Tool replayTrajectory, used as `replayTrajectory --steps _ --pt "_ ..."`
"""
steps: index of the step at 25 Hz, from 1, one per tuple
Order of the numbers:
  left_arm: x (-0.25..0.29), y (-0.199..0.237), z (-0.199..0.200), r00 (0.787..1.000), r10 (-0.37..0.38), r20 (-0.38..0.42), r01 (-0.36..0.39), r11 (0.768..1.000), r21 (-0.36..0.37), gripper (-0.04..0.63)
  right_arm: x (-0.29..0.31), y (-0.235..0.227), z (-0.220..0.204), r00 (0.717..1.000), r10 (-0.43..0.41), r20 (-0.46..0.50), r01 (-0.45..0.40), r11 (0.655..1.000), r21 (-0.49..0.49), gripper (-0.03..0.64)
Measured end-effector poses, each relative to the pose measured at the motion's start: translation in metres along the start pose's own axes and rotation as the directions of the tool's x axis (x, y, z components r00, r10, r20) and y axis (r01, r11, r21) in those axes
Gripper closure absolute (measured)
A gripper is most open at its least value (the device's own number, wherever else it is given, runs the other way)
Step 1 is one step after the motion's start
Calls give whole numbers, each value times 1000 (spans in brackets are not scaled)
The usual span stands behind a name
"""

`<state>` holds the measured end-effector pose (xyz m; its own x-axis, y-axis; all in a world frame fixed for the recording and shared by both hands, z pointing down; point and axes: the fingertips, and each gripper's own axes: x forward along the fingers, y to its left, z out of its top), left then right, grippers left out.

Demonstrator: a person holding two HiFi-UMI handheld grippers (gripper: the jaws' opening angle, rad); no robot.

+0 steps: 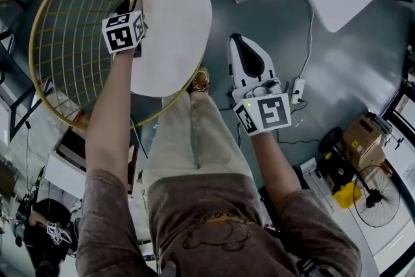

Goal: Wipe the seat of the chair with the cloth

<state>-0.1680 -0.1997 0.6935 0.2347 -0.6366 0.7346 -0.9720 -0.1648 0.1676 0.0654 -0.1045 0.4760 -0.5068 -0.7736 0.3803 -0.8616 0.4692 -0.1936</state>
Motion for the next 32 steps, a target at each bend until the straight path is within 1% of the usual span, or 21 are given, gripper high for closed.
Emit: replayTrajectory --steps 5,10,15,22,26,29,32 --pt "26 -17 23 999 -49 -24 49 999 -3 517 21 -20 11 1000 -25 -11 25 1000 15 589" --pt "19 -42 36 994 -100 -33 101 995 28 517 17 -17 20 999 -41 -12 42 999 28 589" --pt "20 -79 35 987 -159 -33 159 987 16 517 11 -22 19 999 -50 -8 50 998 34 589" --pt "21 -142 20 959 -280 -49 281 959 20 517 1 -28 18 998 -69 -9 70 997 30 589" --pt "21 -175 11 935 -348 -71 350 937 17 517 -8 -35 16 996 -91 -14 92 995 30 589" --pt "19 -189 7 923 -376 -87 379 925 19 517 -13 -37 14 995 -103 -16 104 994 36 589" --pt "15 -200 5 912 -400 -86 401 916 -12 517 -18 -39 12 994 -111 -18 112 993 41 589"
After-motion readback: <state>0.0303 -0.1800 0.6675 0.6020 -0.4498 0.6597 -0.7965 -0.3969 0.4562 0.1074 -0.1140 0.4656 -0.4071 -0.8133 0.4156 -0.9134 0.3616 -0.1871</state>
